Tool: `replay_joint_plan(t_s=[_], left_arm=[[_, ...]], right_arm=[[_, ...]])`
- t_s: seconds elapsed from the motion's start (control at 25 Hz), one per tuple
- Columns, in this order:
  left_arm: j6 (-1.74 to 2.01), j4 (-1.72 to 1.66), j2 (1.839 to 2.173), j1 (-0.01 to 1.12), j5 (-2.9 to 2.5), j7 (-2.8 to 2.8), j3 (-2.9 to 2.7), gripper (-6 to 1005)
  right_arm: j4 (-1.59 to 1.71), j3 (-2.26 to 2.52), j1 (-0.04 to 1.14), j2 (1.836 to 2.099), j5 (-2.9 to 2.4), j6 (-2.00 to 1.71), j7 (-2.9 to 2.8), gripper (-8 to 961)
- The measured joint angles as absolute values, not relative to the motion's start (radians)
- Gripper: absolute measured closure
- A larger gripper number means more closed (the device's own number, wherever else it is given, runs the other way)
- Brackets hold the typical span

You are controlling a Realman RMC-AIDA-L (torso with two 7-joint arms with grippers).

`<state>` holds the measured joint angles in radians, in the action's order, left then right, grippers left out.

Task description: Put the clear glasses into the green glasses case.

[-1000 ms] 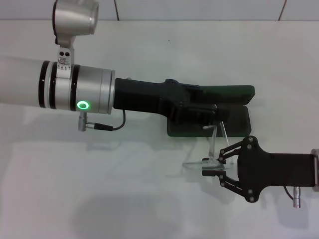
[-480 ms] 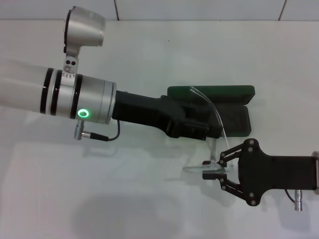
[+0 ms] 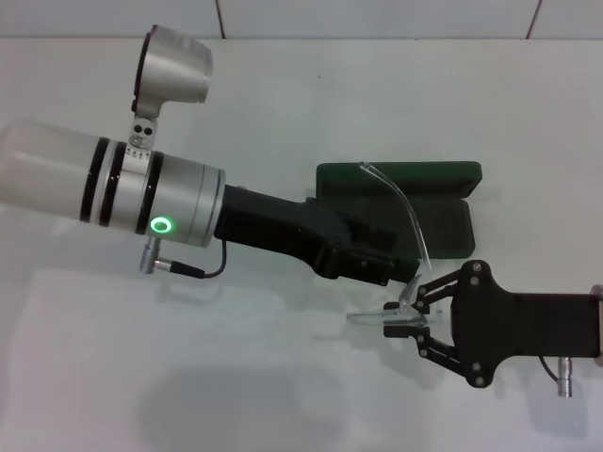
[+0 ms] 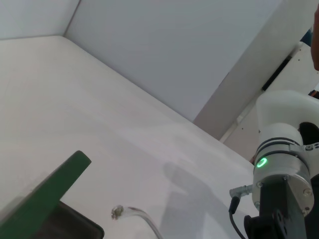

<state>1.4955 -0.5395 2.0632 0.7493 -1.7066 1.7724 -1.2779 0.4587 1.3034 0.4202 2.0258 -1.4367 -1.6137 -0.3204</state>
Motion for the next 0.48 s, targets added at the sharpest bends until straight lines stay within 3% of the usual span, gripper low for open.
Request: replay_joint_plan(t_s=[0.48], left_arm=[[1.490, -0.579, 2.045, 0.660, -1.661, 1.610, -1.033, 361]], right_arm=[[0.457, 1.261, 0.409, 2.017, -1.414, -1.707, -0.324, 834]])
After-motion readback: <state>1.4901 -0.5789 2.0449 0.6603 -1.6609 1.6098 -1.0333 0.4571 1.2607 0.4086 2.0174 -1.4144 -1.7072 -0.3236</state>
